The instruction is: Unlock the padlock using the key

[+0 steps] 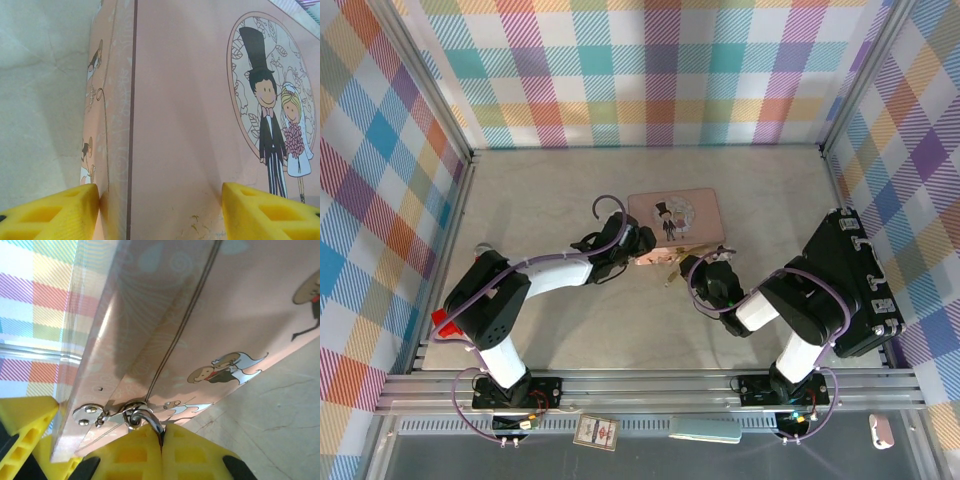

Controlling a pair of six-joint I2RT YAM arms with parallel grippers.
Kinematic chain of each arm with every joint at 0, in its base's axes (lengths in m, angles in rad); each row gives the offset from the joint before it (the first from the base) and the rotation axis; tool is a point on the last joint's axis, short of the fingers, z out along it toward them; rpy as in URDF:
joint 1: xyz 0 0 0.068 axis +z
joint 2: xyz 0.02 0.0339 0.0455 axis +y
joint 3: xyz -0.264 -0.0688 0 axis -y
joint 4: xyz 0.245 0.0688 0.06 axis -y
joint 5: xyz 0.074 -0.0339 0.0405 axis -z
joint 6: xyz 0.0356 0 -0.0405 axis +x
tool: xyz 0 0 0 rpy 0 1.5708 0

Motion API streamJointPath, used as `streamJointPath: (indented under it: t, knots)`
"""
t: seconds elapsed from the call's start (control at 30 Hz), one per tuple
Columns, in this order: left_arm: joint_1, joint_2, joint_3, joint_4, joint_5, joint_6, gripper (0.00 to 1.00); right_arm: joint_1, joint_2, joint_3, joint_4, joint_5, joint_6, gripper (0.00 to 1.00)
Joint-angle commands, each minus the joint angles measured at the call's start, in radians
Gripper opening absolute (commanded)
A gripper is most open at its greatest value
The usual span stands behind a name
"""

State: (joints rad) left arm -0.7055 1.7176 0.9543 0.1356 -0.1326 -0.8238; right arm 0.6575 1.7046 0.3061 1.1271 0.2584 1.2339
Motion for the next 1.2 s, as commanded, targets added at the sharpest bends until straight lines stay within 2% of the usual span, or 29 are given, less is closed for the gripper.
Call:
streamJointPath:
  t: [0.0,0.53,0.73,1.0,1.17]
  knots:
    - [-0.025,0.024,-0.052,-0.136,-0.003,-0.045,0.63,-0.015,-0.014,-0.015,0.042,0.124,0.052,0.00]
    - [-0.040,0.045,-0.038,-0.129,-0.006,-0.088,0.63,-0.014,-0.065,-0.028,0.000,0.290,0.160,0.00]
    - [-0.043,0.058,-0.021,-0.135,-0.010,-0.089,0.63,-0.018,-0.109,-0.026,-0.110,0.341,0.200,0.00]
    - [-0.043,0.073,-0.005,-0.139,-0.009,-0.092,0.63,-0.042,-0.130,-0.025,-0.194,0.320,0.175,0.00]
    - [-0.042,0.078,0.000,-0.139,-0.003,-0.092,0.63,-0.077,-0.106,-0.061,-0.142,0.270,0.191,0.00]
